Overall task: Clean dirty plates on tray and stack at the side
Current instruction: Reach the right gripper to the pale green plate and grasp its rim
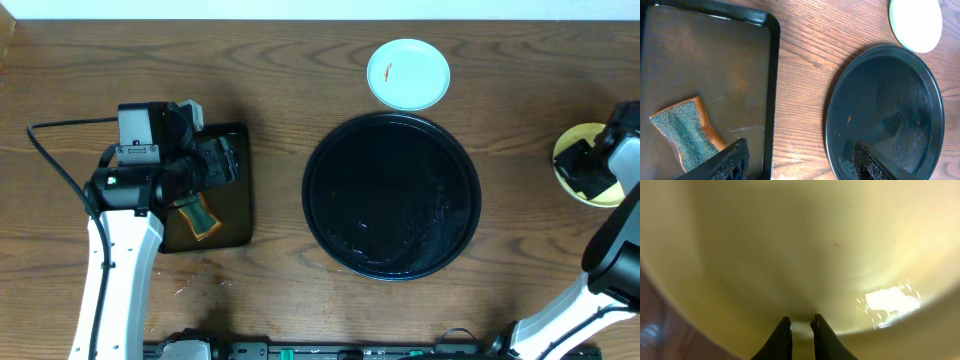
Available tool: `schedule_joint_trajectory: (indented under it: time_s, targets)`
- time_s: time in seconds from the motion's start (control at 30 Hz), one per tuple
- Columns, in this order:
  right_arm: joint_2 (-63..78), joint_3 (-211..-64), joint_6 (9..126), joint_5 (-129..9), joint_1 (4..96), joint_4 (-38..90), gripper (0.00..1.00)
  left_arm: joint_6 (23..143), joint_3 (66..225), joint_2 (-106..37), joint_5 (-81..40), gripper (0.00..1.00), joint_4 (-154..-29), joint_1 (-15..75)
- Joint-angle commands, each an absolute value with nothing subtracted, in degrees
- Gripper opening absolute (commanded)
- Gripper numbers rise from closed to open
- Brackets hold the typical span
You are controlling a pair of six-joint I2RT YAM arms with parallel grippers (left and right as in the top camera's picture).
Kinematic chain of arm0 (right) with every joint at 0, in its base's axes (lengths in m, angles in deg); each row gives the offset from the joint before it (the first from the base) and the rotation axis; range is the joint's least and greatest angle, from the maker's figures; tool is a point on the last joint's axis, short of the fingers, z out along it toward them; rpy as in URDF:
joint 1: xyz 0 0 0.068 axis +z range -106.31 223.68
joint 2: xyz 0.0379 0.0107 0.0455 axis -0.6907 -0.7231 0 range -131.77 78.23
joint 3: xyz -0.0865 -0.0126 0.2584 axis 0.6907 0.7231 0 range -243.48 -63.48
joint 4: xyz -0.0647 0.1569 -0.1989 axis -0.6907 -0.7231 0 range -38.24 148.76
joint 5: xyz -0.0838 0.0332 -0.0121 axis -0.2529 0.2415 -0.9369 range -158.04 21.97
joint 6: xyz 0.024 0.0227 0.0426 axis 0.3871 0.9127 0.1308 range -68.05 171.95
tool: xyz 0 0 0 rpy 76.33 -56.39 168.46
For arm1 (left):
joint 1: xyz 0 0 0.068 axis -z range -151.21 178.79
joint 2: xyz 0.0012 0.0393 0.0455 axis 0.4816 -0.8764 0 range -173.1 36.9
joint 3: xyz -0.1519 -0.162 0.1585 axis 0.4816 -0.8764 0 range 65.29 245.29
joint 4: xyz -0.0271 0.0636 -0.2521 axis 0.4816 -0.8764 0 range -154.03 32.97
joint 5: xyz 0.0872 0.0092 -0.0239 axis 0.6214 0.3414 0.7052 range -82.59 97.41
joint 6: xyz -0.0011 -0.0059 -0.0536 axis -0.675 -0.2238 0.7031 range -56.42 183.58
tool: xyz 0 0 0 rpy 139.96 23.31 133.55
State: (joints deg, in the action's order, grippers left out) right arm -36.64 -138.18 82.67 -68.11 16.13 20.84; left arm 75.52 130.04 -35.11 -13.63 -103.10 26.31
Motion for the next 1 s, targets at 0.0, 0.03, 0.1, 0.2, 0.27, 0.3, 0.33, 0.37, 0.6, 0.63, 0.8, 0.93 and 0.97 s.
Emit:
schedule_joint_trajectory:
  time_s: [0.0,0.03,0.1,0.2,0.27,0.3,0.33,0.37,0.6,0.63,0.8,0.93,0.97]
  targets:
    - [-39.96,-135.27,87.50,-68.75,17.95,16.36,0.15,74.95,130.41,-35.44,-13.32,0.68,-103.01,26.11]
    - [-39.79,-135.27,87.50,-68.26,18.30,15.40,0.16,74.95,130.41,-35.44,-13.32,0.68,-103.01,26.13]
    - [-39.18,-135.27,87.48,-67.52,19.02,13.89,0.16,74.95,130.41,-35.44,-13.32,0.68,-103.01,26.13]
    - [-36.62,-135.29,86.15,-66.06,19.85,13.19,0.18,74.95,130.41,-35.44,-13.35,0.68,-103.01,26.13]
    - [-33.47,-135.34,82.65,-63.50,20.40,14.94,0.20,74.95,130.41,-35.44,-13.35,0.68,-103.03,26.13]
    - [-31.55,-135.34,78.91,-60.48,20.72,16.91,0.22,74.95,130.41,-35.44,-13.35,0.68,-103.03,26.13]
    - [-29.43,-135.34,74.50,-56.09,21.21,19.10,0.25,74.95,130.41,-35.44,-13.35,0.68,-103.03,26.13]
    - [-27.02,-135.34,69.16,-49.95,21.97,21.59,0.27,74.95,130.41,-35.44,-13.35,0.68,-103.03,26.13]
    - [-17.54,-135.34,61.71,-36.62,31.57,30.79,0.31,74.95,130.39,-35.44,-13.37,0.68,-102.57,26.15]
    - [-17.51,-135.34,61.73,-37.18,33.69,32.30,0.31,74.95,130.41,-35.44,-13.35,0.68,-102.31,26.37]
    - [-20.38,-135.32,62.61,-50.34,44.85,40.30,0.34,74.95,130.41,-35.46,-13.35,0.68,-100.43,29.32]
    - [-25.49,-135.34,62.58,-61.40,51.00,48.23,0.39,74.67,130.41,-35.46,-13.02,0.68,-99.42,32.05]
    - [-27.18,-135.34,62.58,-63.15,51.85,50.37,0.39,74.67,130.41,-35.46,-12.52,0.68,-99.38,32.49]
